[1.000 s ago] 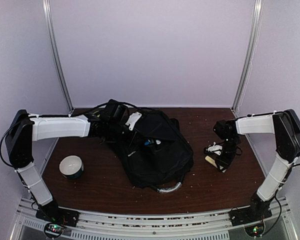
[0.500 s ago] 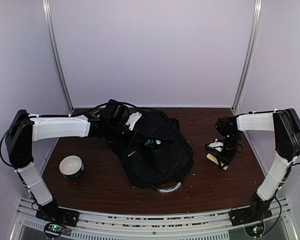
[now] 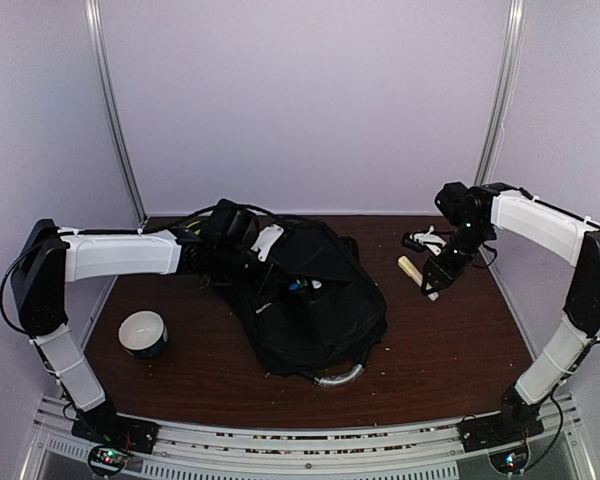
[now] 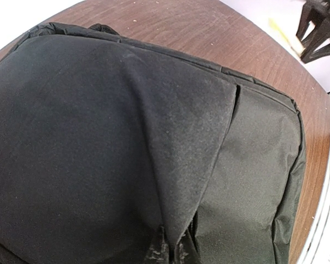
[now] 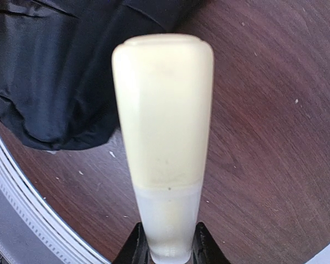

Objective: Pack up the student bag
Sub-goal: Place the pen in the lower front pocket of the bag.

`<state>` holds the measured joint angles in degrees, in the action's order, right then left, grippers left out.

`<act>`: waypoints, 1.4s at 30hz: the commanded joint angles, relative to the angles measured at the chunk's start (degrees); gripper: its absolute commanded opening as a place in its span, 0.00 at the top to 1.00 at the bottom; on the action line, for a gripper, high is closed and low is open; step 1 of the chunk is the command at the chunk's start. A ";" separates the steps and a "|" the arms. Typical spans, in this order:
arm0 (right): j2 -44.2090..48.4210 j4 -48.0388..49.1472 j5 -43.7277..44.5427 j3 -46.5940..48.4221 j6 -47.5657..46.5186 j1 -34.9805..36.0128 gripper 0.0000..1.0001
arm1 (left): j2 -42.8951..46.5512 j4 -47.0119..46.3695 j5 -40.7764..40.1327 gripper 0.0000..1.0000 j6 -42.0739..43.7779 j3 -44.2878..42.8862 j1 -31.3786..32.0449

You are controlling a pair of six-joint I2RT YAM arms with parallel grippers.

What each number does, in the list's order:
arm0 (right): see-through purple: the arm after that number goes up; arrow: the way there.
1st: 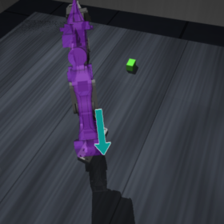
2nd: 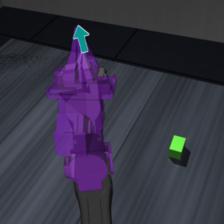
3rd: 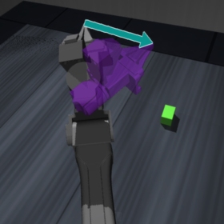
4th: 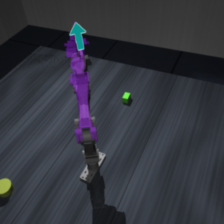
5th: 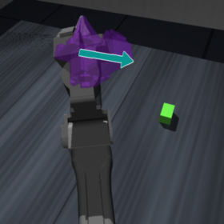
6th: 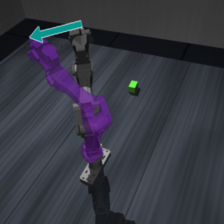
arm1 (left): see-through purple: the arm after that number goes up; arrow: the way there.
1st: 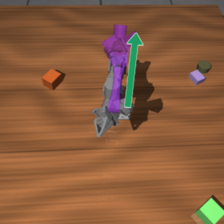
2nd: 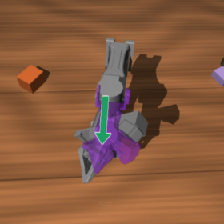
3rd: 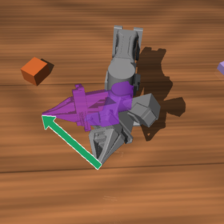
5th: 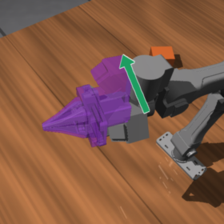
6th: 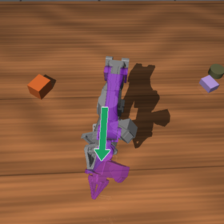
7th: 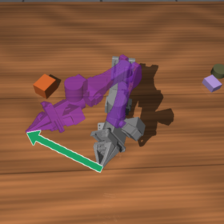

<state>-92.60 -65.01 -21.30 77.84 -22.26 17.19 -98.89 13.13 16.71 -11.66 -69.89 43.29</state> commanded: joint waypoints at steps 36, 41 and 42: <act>-21.19 3.91 -5.48 16.24 29.67 20.77 0.86 | 2.56 -10.79 1.12 1.00 -5.83 0.41 0.17; -21.73 4.73 -3.12 17.48 33.41 20.61 0.84 | 3.14 -11.29 2.34 1.00 -5.12 0.80 0.85; -21.81 4.86 -2.88 17.84 34.42 20.60 0.83 | 3.13 -11.54 3.06 1.00 -4.88 0.87 0.94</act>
<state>-113.38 -61.84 -29.04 93.65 6.79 38.46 -98.78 9.02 16.58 -16.69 -68.88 43.59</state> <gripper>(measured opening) 0.247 0.028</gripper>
